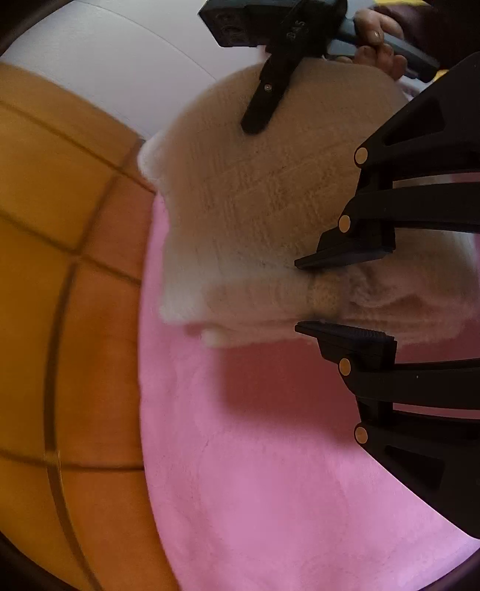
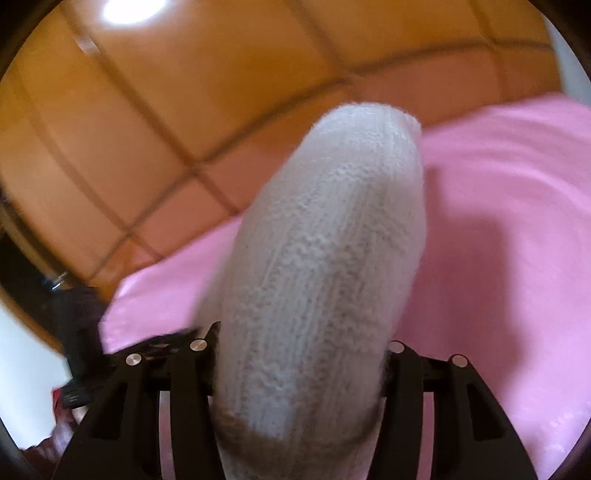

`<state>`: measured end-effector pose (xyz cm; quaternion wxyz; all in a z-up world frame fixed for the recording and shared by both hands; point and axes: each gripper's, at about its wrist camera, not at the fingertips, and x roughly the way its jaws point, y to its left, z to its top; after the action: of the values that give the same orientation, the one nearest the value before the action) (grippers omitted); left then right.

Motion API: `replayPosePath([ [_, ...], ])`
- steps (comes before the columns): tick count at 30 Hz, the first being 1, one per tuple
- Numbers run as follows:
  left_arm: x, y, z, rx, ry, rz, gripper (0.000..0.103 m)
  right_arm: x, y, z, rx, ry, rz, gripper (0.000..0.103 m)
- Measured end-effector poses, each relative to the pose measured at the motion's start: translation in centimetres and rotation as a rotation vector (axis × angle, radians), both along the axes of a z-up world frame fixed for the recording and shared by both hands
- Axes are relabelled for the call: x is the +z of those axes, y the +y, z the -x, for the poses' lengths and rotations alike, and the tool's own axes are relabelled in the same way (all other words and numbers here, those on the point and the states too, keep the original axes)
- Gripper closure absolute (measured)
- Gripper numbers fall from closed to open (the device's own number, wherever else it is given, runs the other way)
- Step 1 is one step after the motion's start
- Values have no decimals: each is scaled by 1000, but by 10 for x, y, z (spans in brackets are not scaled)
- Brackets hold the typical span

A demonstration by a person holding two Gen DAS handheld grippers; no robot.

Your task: Fold small clothes

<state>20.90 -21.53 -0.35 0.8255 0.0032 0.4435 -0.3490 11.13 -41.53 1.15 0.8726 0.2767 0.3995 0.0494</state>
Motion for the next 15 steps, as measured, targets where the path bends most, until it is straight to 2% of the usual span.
replayPosePath([
  [2,-7,-17,8,14,-27,-53,75,-25,-9,9,-13,58,4,42],
  [3,-7,-18,11,18,-51,-68,75,-32,-11,15,-21,57,-11,39],
  [5,-5,-23,16,22,-106,-105,75,-29,-16,22,-54,47,-21,19],
  [9,0,-21,32,61,-114,-93,75,8,-17,38,-137,2,181,20],
  [11,2,-13,32,73,-114,-83,75,25,-9,42,-133,-45,213,26],
  [13,1,-15,25,95,-108,-79,74,38,-3,36,-94,-71,233,27],
  [15,-2,-16,27,114,-117,-91,74,31,11,20,-51,-27,246,28],
])
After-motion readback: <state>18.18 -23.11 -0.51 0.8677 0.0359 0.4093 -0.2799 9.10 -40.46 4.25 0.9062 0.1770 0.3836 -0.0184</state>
